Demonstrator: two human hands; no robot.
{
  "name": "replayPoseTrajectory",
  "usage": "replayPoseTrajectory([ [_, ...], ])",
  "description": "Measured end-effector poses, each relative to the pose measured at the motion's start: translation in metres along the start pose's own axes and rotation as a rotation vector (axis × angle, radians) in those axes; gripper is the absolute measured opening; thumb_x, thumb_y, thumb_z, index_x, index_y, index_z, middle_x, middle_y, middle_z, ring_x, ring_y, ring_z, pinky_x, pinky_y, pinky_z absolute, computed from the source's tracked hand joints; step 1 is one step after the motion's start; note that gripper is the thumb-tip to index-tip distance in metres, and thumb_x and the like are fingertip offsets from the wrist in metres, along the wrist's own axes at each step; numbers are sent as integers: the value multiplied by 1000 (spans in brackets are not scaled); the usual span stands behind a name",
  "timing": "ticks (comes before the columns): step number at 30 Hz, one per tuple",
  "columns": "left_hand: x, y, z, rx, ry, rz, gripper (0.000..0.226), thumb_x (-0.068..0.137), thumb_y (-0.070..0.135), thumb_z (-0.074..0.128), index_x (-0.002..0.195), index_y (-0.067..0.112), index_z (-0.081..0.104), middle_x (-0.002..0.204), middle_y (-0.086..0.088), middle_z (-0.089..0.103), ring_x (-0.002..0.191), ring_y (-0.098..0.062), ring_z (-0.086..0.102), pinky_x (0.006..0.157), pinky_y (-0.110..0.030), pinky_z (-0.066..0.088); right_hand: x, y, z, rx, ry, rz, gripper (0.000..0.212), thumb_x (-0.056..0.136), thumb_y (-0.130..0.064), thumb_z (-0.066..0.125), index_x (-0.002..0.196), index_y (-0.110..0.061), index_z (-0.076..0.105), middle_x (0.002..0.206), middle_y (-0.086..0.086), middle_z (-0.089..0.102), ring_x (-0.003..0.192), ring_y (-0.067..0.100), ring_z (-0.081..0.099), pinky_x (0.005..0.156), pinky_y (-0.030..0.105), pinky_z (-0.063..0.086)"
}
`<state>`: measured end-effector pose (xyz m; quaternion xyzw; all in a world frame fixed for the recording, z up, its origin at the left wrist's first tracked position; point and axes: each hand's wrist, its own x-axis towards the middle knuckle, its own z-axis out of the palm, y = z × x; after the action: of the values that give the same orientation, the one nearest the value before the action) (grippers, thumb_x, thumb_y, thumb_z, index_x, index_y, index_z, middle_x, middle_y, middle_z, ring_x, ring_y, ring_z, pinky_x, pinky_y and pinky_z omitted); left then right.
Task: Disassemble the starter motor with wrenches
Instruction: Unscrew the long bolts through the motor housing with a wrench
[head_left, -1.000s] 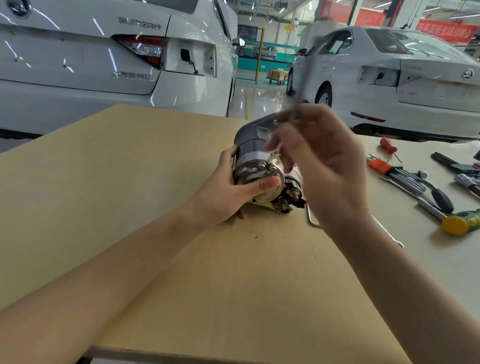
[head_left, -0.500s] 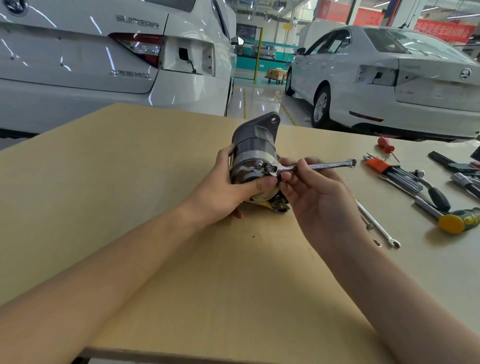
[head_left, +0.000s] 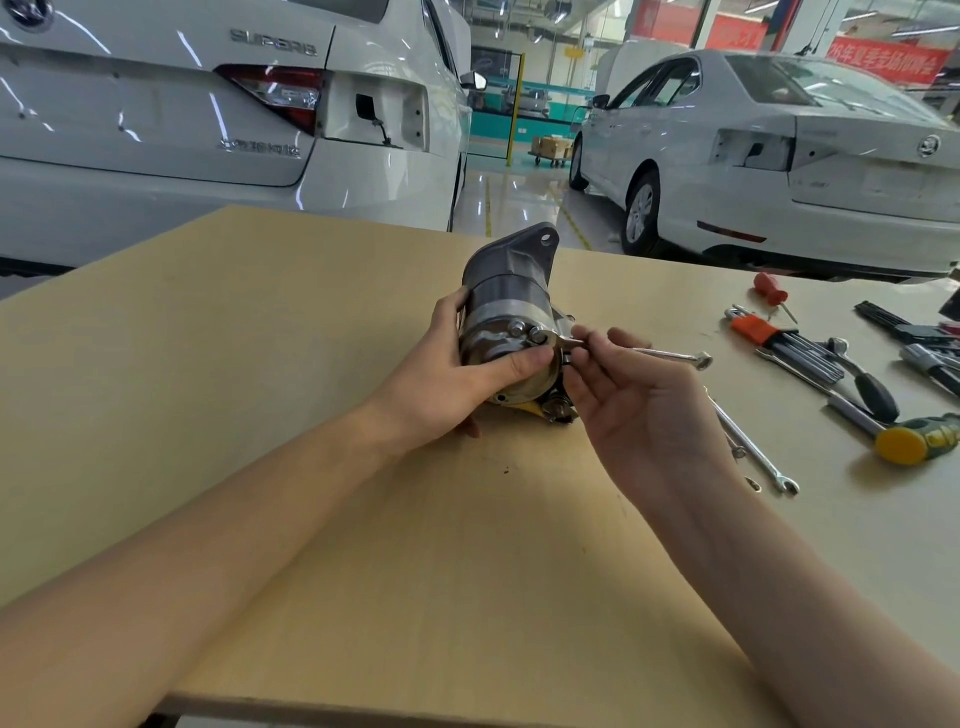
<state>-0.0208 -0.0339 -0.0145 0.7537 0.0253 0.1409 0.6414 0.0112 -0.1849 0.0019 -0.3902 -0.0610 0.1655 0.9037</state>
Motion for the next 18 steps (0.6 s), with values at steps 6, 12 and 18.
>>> replayPoseTrajectory([
  [6,4,-5,-1,20,-1,3,123,48,58,72,152,27,15,114,11,59,82,1,67,44,-26,49,0,-3,1,-257,-72,-272,15,87,5,59,94,-8,56,77,10,72,62,16,68,59,22,54],
  [12,8,-12,-4,46,0,-4,86,77,38,77,144,26,25,103,6,63,72,-2,65,45,-30,52,7,-7,39,-1233,-357,-773,21,87,-2,64,100,-17,70,80,-9,68,63,-4,58,65,10,45],
  [18,10,-11,-3,107,-3,15,89,66,45,79,135,7,38,91,9,60,66,1,63,43,-25,49,1,-18,52,-1273,-621,-786,17,86,-7,65,101,-10,73,84,-4,71,75,6,64,70,22,51],
])
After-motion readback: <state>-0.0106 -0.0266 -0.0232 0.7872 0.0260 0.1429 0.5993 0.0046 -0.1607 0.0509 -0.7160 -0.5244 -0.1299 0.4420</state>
